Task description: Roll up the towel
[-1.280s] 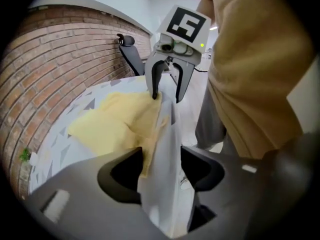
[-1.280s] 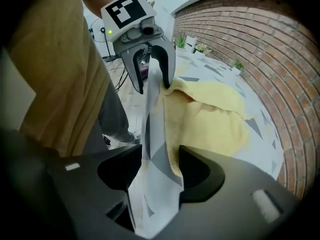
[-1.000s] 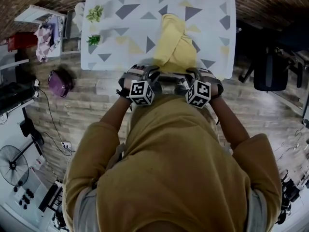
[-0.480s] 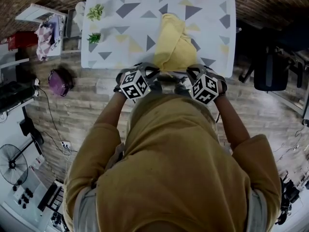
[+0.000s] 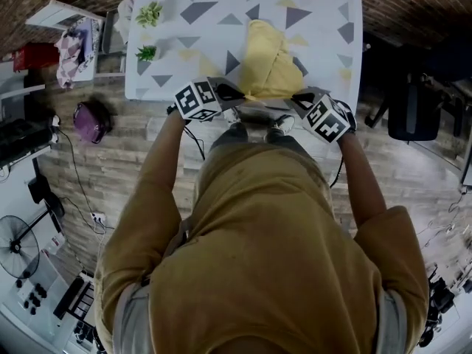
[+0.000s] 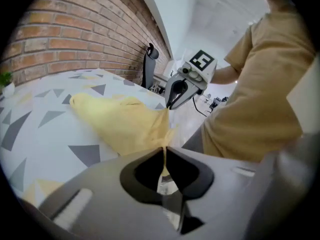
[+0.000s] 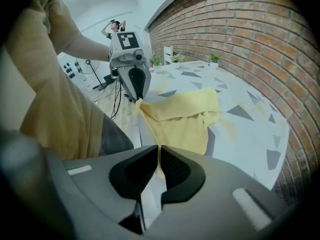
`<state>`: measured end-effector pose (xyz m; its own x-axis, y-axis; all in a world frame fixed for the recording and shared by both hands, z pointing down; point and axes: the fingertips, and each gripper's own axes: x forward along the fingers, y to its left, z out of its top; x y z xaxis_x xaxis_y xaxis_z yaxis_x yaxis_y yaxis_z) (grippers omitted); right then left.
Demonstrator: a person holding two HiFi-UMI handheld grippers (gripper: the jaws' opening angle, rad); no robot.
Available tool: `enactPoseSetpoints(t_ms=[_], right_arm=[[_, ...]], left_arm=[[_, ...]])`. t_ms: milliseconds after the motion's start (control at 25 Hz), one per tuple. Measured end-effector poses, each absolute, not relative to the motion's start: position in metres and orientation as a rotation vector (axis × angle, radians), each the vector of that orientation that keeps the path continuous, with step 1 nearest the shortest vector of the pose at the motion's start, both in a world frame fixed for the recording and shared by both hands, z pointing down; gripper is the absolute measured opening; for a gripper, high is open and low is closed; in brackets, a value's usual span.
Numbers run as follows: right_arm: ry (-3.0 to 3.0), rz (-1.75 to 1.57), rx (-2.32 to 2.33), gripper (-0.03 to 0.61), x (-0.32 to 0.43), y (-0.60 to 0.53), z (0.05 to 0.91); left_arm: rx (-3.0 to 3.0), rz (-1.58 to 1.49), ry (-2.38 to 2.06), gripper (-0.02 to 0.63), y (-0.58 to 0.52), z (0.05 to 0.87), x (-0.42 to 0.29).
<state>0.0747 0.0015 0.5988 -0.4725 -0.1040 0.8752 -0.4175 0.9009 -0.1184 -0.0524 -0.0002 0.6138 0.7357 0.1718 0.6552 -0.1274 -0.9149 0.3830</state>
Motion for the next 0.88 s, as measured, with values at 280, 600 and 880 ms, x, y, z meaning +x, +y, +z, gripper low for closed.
enactPoseSetpoints(t_ms=[280, 600, 880], right_arm=[[-2.055, 0.489, 0.357, 0.025, 0.080, -0.027, 0.592], [-2.078, 0.682, 0.387, 0.025, 0.082, -0.059, 0.602], [-2.066, 0.706, 0.479, 0.023, 0.089, -0.073, 0.611]], left_arm=[[2.369, 0.798, 0.040, 0.077, -0.029, 0.606, -0.048], [2.337, 0.947, 0.020, 0.078, -0.047, 0.619, -0.043], [2.396, 0.990, 0.003, 0.084, -0.038, 0.614, -0.039]])
